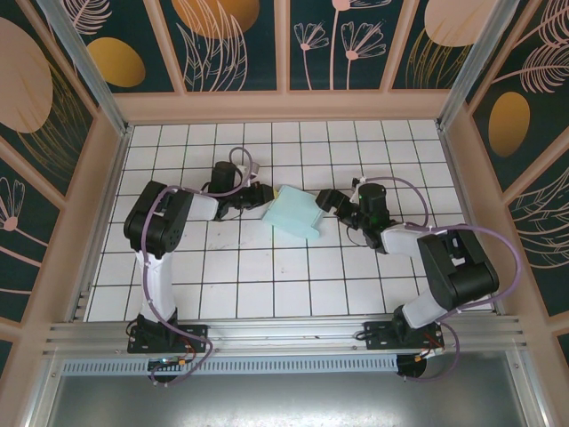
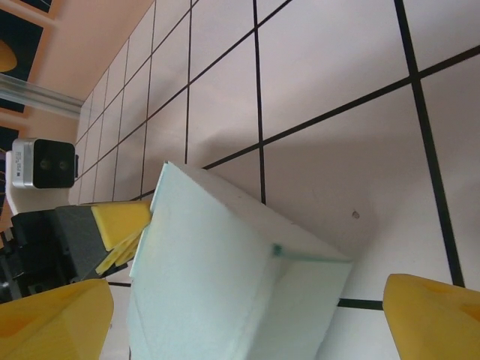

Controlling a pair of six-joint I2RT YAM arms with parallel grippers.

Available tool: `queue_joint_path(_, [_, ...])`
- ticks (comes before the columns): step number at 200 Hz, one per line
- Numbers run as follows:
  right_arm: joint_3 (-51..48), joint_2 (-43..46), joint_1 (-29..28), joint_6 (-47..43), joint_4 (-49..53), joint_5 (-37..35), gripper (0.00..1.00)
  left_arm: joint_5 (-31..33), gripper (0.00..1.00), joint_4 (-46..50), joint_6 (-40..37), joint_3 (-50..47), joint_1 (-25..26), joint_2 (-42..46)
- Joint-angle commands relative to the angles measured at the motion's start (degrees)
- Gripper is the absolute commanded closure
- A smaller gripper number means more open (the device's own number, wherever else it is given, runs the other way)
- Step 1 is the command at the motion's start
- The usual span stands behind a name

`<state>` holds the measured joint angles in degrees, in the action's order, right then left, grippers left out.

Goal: Fold the paper box

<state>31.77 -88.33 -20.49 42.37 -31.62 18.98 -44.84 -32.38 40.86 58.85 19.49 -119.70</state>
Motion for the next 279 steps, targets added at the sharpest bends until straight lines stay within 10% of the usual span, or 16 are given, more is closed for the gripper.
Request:
queue_joint_path(1, [1.10, -1.59, 0.57, 1.96, -3.19, 2.29, 0.07, -1.98, 0.86, -3.10, 1.99, -1.13, -0.98, -1.75])
queue_joint_path(136, [-0.92, -10.38, 0.00, 18.34, -21.80, 11.44, 0.32, -2.07, 0.83, -3.34, 1.44, -1.45, -1.19, -2.14])
queue_joint_path(200, [-0.67, -10.09, 0.06, 19.08, -21.48, 11.61, 0.52, 1.96, 0.50, -3.72, -1.11, -2.74, -1.20, 1.21])
queue_joint_path(279, [0.40, -7.21, 0.93, 15.34, -17.83, 11.78, 0.57, 21.92, 0.01, -17.75, -13.98, -17.99, -0.67, 19.56])
